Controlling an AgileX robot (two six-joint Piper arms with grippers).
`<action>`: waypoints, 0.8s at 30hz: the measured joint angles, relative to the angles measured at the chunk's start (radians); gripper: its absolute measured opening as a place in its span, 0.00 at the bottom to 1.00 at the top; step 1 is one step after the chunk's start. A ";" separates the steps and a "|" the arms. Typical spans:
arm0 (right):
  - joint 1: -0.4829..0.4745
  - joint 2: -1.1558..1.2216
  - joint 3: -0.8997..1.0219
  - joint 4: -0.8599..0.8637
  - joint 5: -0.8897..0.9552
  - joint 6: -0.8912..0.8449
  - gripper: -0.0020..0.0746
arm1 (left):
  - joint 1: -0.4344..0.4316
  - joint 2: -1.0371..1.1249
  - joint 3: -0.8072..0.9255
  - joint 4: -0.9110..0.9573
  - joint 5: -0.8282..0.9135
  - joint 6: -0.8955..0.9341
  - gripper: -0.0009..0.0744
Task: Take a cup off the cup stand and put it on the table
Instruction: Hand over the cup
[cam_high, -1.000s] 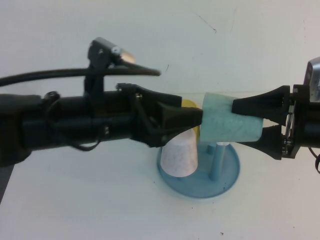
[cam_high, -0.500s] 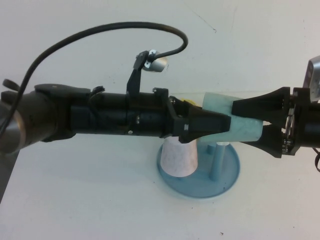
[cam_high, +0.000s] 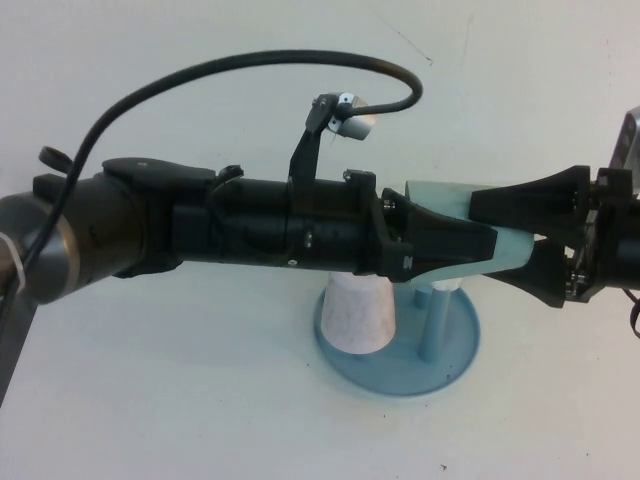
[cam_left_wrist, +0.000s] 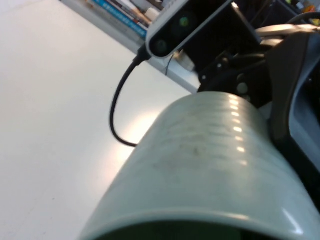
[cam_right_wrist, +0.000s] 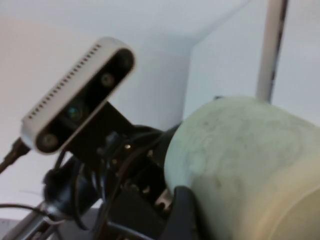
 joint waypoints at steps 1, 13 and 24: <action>0.000 0.000 0.000 0.008 0.009 -0.002 0.80 | 0.000 0.000 0.000 -0.009 0.019 0.002 0.16; 0.000 -0.002 -0.002 0.024 0.037 -0.053 0.80 | -0.001 0.000 0.000 -0.021 0.054 0.015 0.06; 0.000 -0.002 -0.002 0.024 0.037 -0.077 0.80 | -0.001 0.000 0.000 -0.021 0.055 0.021 0.05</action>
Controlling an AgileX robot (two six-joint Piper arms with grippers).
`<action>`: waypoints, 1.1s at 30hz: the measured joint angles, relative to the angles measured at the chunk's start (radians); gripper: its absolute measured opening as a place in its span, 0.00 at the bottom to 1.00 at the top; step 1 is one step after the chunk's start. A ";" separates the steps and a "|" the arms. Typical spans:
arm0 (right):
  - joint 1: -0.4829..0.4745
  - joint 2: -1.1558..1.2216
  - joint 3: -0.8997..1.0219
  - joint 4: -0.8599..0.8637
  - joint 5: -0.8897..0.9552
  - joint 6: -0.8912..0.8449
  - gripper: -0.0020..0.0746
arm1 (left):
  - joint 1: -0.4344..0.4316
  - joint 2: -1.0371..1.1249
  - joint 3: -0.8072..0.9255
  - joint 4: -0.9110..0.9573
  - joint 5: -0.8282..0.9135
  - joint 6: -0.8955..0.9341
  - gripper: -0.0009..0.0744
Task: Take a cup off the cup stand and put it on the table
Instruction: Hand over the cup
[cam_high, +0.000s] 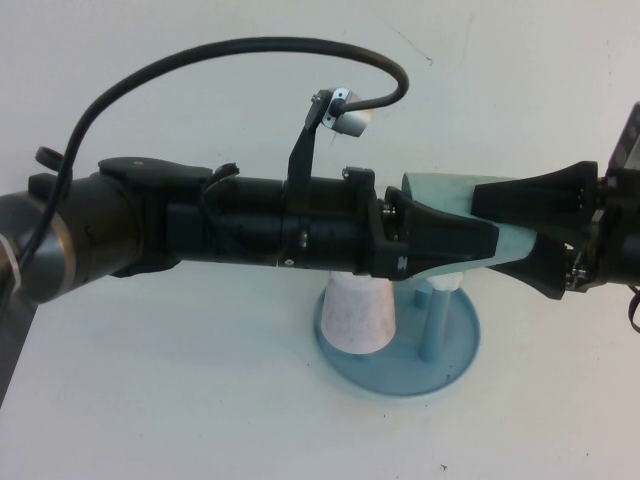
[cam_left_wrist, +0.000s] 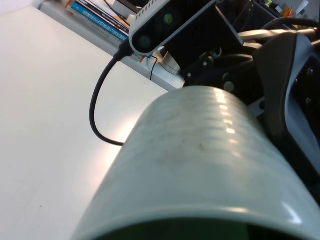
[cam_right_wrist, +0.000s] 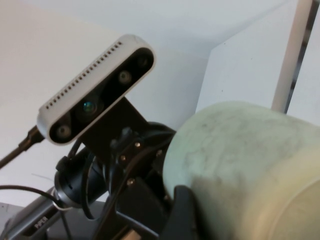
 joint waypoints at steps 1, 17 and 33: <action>0.000 0.000 0.000 0.000 0.000 -0.013 0.80 | 0.000 0.000 0.000 0.002 0.002 0.001 0.05; 0.000 0.000 0.000 -0.001 0.002 -0.105 0.80 | 0.000 0.000 0.000 0.016 0.006 0.018 0.05; 0.000 0.000 0.000 -0.001 0.004 -0.145 0.81 | 0.000 0.000 0.000 0.020 0.009 0.043 0.05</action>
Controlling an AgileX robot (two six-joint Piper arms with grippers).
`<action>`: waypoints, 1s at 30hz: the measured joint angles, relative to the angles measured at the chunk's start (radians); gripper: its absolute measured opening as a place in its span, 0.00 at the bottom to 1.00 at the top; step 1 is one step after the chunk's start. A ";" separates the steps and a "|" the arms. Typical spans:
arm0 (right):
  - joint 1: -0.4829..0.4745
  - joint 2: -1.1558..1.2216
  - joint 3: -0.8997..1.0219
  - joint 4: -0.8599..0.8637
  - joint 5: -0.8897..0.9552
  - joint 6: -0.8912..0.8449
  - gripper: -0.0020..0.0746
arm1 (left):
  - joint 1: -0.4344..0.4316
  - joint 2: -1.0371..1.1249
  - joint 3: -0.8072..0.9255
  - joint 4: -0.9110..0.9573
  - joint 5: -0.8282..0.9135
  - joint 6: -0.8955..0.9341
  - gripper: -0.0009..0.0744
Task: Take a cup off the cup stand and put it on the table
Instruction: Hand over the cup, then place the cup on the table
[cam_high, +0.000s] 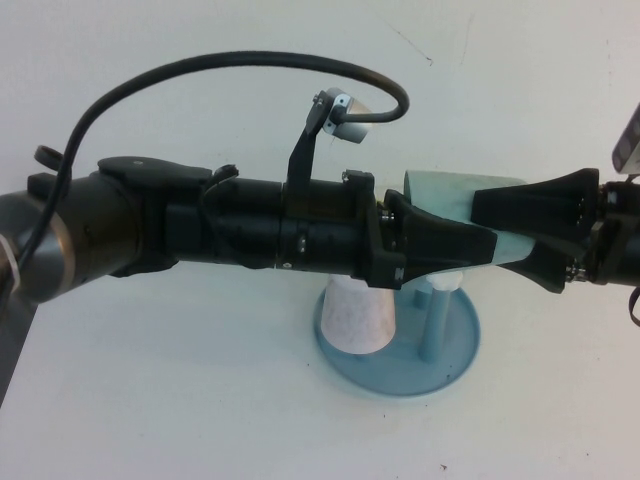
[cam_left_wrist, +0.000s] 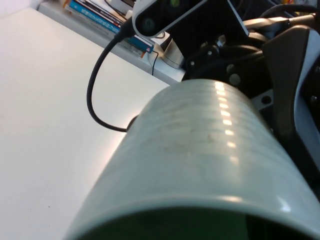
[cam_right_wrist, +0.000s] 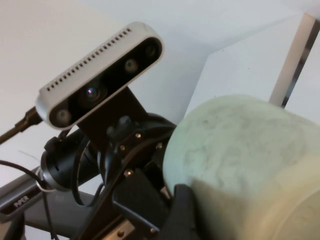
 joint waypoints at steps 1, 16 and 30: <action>0.000 0.000 0.000 0.000 0.000 0.000 0.84 | 0.000 0.000 0.000 0.000 0.000 0.003 0.05; -0.095 -0.032 0.000 -0.032 -0.051 -0.018 0.93 | 0.011 0.002 -0.002 0.112 0.000 0.002 0.04; -0.177 -0.130 0.000 -0.144 -0.059 -0.095 0.93 | 0.001 -0.274 -0.023 1.141 -0.166 -0.735 0.04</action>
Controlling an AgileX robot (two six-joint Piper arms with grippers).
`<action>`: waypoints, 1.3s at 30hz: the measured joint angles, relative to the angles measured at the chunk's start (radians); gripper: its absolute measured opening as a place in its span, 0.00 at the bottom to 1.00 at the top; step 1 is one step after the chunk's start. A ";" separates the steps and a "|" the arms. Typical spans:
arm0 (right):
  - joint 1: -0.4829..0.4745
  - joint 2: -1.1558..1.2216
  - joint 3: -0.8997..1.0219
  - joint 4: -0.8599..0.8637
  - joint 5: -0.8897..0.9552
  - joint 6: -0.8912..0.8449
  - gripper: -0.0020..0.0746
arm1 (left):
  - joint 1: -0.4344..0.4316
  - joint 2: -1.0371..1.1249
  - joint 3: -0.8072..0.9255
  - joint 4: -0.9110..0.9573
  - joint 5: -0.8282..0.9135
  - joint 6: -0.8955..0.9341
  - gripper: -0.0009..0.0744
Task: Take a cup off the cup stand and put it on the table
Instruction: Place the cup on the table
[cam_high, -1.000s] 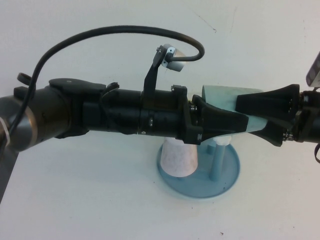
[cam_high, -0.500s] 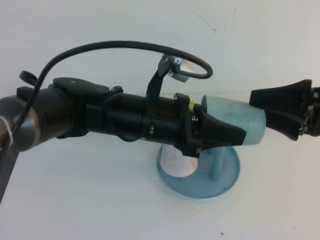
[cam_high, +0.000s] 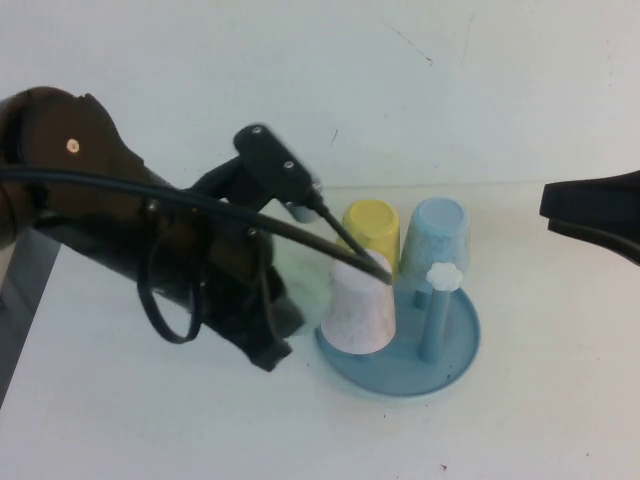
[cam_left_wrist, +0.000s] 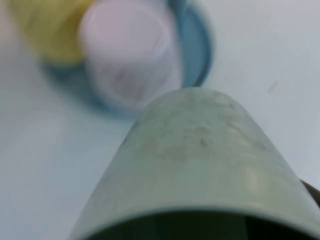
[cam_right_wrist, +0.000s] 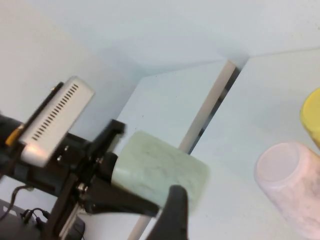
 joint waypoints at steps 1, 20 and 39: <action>0.000 0.000 0.000 0.000 0.000 -0.001 0.93 | -0.005 -0.012 -0.012 0.115 0.032 -0.100 0.04; 0.000 0.000 0.000 -0.037 0.000 -0.018 0.93 | -0.010 0.286 -0.040 0.614 0.131 -0.362 0.04; 0.000 0.000 0.000 -0.080 0.000 -0.020 0.93 | -0.010 0.429 -0.063 0.566 0.092 -0.324 0.42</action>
